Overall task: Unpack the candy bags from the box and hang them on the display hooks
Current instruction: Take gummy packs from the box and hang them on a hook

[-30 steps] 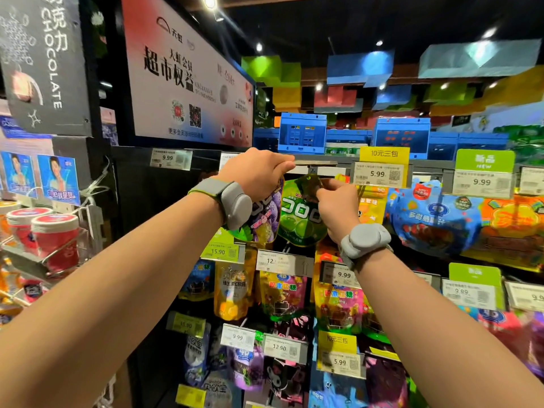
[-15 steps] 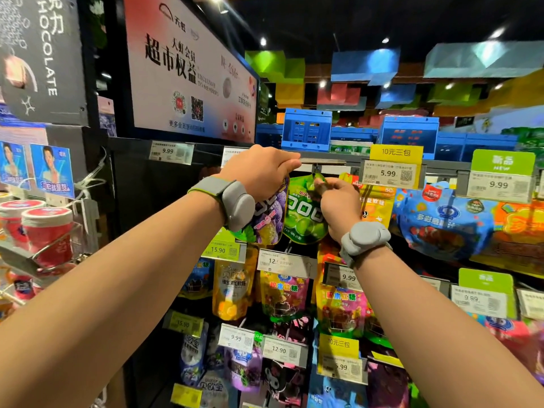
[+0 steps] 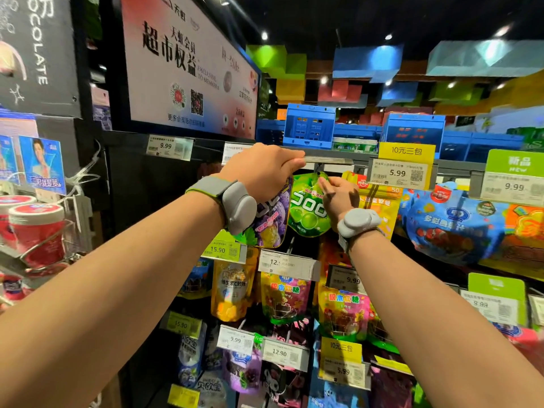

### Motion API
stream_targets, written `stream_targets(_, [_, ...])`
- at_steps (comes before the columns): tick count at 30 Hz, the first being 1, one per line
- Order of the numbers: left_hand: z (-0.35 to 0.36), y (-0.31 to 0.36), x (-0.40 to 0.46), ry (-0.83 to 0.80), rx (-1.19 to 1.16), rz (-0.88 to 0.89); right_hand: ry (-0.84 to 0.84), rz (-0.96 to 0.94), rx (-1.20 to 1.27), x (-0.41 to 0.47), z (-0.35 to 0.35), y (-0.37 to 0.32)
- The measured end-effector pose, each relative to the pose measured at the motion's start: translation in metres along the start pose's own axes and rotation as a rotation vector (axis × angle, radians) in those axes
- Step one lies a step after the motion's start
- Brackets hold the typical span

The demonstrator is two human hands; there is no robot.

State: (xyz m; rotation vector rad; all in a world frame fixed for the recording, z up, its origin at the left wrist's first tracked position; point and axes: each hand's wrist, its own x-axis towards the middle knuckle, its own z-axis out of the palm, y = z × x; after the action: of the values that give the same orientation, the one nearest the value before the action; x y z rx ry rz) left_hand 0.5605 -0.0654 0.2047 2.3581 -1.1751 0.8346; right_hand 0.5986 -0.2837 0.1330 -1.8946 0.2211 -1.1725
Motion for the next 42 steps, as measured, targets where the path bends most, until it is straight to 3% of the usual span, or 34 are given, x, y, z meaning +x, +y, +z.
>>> stream_targets(7, [0.0,0.002,-0.003,0.003,0.005,-0.013,-0.088,-0.033,-0.098,0.007,-0.001,0.003])
stream_targets(11, [-0.001,0.006,-0.004,-0.005,0.019,-0.034,-0.155,0.113,-0.034,0.003,-0.004,-0.005])
stream_targets(15, [0.001,0.005,-0.005,-0.009,0.003,-0.063,-0.104,0.185,0.023,-0.02,-0.014,-0.021])
stream_targets(19, [-0.001,0.006,-0.006,-0.007,0.004,-0.065,-0.011,0.052,-0.113,-0.053,-0.03,-0.034])
stream_targets(22, [0.0,0.011,-0.006,-0.001,0.009,-0.077,-0.064,0.054,0.009,-0.076,-0.041,-0.043])
stream_targets(26, [0.0,0.015,-0.006,0.003,-0.111,-0.123,-0.176,0.032,-0.066,-0.102,-0.049,-0.046])
stream_targets(28, [0.003,0.018,-0.006,0.043,-0.208,-0.124,-0.239,0.061,0.002,-0.115,-0.05,-0.045])
stream_targets(34, [0.018,0.021,-0.02,0.168,-0.344,-0.262,-0.451,0.266,0.55,-0.14,-0.065,-0.049])
stream_targets(39, [0.024,0.014,-0.044,0.294,-0.426,-0.343,-0.552,0.152,0.426,-0.157,-0.069,-0.039])
stream_targets(42, [0.028,0.012,-0.061,0.311,-0.468,-0.356,-0.498,0.176,0.47,-0.161,-0.066,-0.038])
